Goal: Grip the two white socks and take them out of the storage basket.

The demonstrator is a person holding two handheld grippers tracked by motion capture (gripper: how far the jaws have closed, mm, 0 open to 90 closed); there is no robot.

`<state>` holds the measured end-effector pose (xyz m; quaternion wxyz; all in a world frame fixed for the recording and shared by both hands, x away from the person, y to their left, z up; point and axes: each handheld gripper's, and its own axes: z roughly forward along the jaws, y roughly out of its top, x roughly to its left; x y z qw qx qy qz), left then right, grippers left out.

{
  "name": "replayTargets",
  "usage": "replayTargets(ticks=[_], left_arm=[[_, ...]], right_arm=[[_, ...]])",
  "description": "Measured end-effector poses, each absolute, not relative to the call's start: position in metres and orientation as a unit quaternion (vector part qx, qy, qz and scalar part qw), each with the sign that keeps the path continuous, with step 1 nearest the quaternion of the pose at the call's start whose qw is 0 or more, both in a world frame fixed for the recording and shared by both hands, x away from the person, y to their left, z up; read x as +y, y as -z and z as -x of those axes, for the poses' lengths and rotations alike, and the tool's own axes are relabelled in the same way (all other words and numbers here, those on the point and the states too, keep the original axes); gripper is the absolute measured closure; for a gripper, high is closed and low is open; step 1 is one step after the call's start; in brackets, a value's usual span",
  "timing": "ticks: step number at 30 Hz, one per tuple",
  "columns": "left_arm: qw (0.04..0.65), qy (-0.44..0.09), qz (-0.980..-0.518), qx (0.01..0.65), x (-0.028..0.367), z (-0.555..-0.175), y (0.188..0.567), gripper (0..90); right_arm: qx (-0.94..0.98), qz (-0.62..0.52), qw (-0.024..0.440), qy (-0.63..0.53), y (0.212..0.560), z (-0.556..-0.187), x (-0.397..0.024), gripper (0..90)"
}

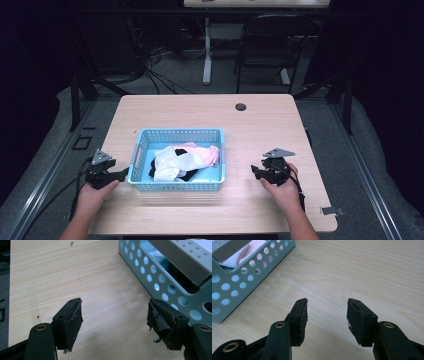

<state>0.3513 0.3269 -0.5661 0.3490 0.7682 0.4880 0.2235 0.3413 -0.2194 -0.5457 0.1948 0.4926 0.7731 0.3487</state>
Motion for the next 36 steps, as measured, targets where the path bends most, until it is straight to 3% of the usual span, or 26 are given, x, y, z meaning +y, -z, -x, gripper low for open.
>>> replayTargets(ticks=[19,26,36], left_arm=[[0.346,-0.221,-0.769,0.490,0.325,-0.352,0.567,28.0],[0.346,-0.220,-0.770,0.488,0.325,-0.352,0.567,28.0],[0.348,-0.220,-0.773,0.483,0.323,-0.354,0.566,28.0]], right_arm=[[0.791,-0.468,0.184,-0.347,0.506,-0.334,-0.207,54.9],[0.820,-0.412,0.169,-0.360,0.469,-0.339,-0.173,57.0],[0.851,-0.356,0.124,-0.365,0.469,-0.357,-0.108,60.6]])
